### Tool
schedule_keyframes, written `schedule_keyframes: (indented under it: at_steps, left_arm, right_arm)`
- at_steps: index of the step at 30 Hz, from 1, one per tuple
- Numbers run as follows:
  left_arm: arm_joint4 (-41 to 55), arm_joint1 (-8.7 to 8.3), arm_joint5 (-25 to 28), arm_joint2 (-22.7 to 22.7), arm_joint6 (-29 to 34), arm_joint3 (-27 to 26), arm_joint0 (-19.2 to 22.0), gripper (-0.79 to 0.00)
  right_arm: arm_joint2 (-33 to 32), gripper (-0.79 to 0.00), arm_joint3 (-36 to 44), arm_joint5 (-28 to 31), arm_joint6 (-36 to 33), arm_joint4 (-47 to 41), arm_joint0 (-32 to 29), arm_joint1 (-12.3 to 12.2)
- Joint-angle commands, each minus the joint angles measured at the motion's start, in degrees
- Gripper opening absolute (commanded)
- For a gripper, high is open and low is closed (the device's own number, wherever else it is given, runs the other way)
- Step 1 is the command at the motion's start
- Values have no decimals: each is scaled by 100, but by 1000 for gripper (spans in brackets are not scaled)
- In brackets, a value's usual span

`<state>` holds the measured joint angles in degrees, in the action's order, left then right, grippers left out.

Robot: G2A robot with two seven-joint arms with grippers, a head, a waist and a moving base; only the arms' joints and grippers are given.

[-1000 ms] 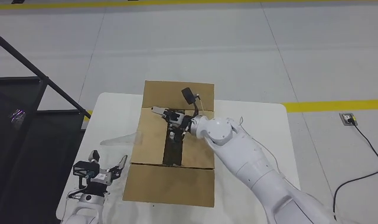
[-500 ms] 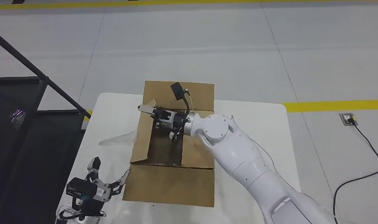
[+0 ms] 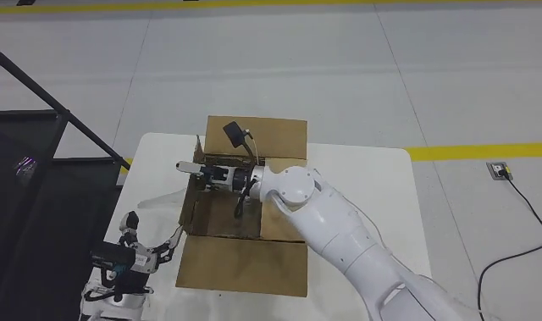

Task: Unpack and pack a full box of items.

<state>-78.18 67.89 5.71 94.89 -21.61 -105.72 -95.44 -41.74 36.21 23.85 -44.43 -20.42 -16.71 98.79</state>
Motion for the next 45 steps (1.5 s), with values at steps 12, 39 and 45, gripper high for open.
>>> schedule_keyframes:
  at_steps: [12, 39, 45]
  left_arm:
    - [404, -37, 345, 731, 275, 476, -123, 0]
    - [-8, -50, 1039, 623, -169, 382, -393, 0]
    - [-174, -45, 1090, 541, -235, 207, -525, 0]
  right_arm:
    - [-507, 0, 1049, 624, -4, 1144, -636, -416]
    - [-1277, 0, 2213, -1826, 978, 2884, -1438, -855]
    - [-852, 0, 1096, -1606, 1057, 2414, -775, -542]
